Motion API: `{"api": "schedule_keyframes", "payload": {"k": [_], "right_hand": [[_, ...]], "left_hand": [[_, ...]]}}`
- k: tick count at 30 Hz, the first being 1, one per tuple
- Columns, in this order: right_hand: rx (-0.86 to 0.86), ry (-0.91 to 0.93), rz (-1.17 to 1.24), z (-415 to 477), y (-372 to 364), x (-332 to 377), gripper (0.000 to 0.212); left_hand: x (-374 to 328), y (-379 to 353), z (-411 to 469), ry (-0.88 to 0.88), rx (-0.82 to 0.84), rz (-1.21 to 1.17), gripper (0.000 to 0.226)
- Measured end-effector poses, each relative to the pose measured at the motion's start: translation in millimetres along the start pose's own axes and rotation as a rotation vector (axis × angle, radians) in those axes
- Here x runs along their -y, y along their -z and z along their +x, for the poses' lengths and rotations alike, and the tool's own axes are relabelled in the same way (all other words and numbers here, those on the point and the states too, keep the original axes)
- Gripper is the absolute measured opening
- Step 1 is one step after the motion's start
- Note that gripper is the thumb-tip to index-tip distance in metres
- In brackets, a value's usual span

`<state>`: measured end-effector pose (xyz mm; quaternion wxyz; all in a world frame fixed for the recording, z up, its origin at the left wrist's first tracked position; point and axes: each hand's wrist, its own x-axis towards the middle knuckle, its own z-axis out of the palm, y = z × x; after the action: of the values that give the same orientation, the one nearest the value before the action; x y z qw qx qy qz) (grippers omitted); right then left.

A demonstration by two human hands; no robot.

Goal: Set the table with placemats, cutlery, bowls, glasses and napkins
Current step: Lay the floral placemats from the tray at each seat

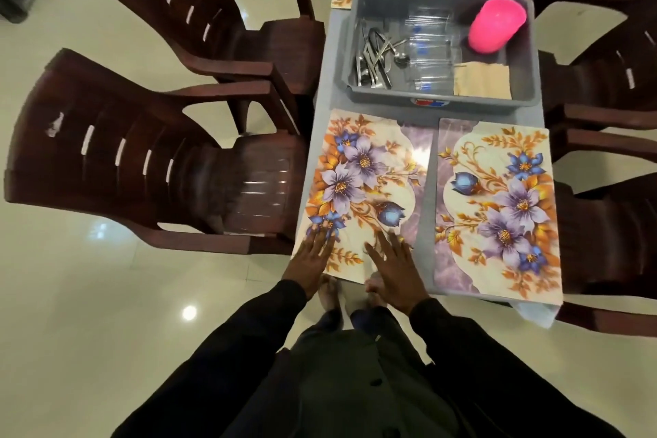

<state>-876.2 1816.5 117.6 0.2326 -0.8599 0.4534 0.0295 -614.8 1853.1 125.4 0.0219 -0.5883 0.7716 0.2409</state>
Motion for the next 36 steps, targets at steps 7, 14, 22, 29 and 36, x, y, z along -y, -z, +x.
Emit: {"api": "schedule_keyframes", "payload": {"k": [7, 14, 22, 29, 36], "right_hand": [[0.053, -0.006, -0.027, 11, 11, 6, 0.104], [0.119, -0.036, -0.076, 15, 14, 5, 0.099], [0.144, -0.033, -0.082, 15, 20, 2, 0.091], [0.149, -0.044, -0.027, 15, 21, -3, 0.089], [0.14, -0.03, -0.007, 15, 23, -4, 0.089]], "left_hand": [[8, 1, -3, 0.023, 0.012, 0.082, 0.12], [24, -8, -3, 0.035, 0.049, -0.02, 0.107], [24, 3, -9, -0.05, -0.001, -0.089, 0.117], [22, 12, -10, -0.115, -0.029, -0.076, 0.119], [24, 14, -10, -0.11, 0.003, -0.115, 0.119]]}}
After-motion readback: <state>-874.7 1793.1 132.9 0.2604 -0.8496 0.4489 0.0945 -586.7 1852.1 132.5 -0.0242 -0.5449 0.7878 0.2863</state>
